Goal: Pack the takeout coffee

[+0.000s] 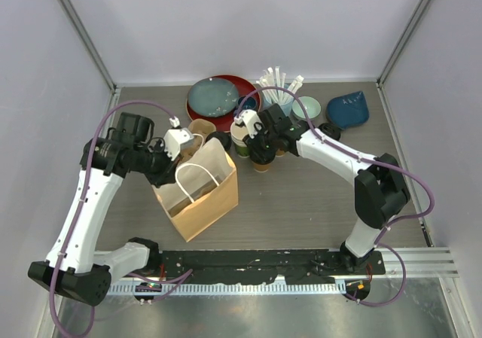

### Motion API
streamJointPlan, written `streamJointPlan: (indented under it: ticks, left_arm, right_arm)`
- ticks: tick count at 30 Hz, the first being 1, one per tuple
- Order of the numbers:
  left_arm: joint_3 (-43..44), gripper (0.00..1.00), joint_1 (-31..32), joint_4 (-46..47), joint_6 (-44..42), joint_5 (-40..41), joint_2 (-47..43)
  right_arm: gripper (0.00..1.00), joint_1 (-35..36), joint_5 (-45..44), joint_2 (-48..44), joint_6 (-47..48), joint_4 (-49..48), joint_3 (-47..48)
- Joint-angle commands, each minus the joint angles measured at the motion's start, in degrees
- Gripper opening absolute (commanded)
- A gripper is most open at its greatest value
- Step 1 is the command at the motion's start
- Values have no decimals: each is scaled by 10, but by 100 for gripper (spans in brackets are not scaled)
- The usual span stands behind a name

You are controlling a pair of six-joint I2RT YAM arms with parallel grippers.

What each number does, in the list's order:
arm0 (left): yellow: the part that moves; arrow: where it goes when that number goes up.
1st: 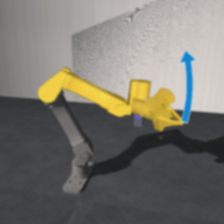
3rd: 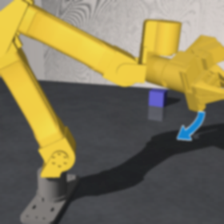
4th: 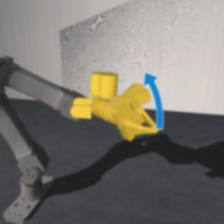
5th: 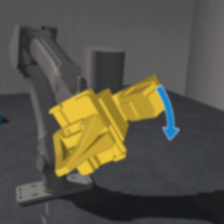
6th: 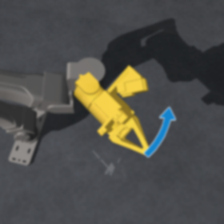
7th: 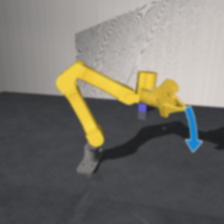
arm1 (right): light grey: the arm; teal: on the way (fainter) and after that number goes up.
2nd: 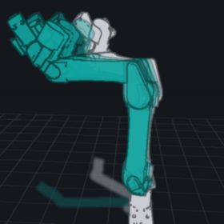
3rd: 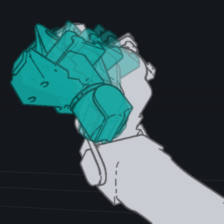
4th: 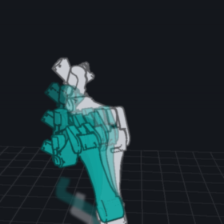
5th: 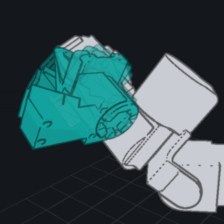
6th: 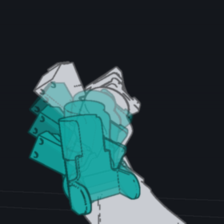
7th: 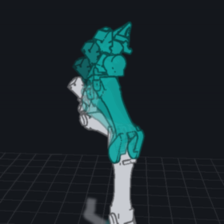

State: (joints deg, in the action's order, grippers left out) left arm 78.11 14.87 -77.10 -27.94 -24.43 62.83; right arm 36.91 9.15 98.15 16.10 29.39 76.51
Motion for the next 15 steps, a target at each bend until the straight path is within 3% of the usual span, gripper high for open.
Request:
streamJointPlan:
  ticks: [1, 7, 15]
  left_arm:
    - [6, 0, -2, -84, -14, -25, 6]
    - [7, 0, -2, -85, -16, -24, 7]
    - [5, 0, -2, -89, -23, -30, 8]
  right_arm:
    - [38, 11, -12, -4, 19, -38, -19]
    - [33, 21, -38, -4, 24, -40, -27]
    - [17, 23, -42, -10, 24, -35, -31]
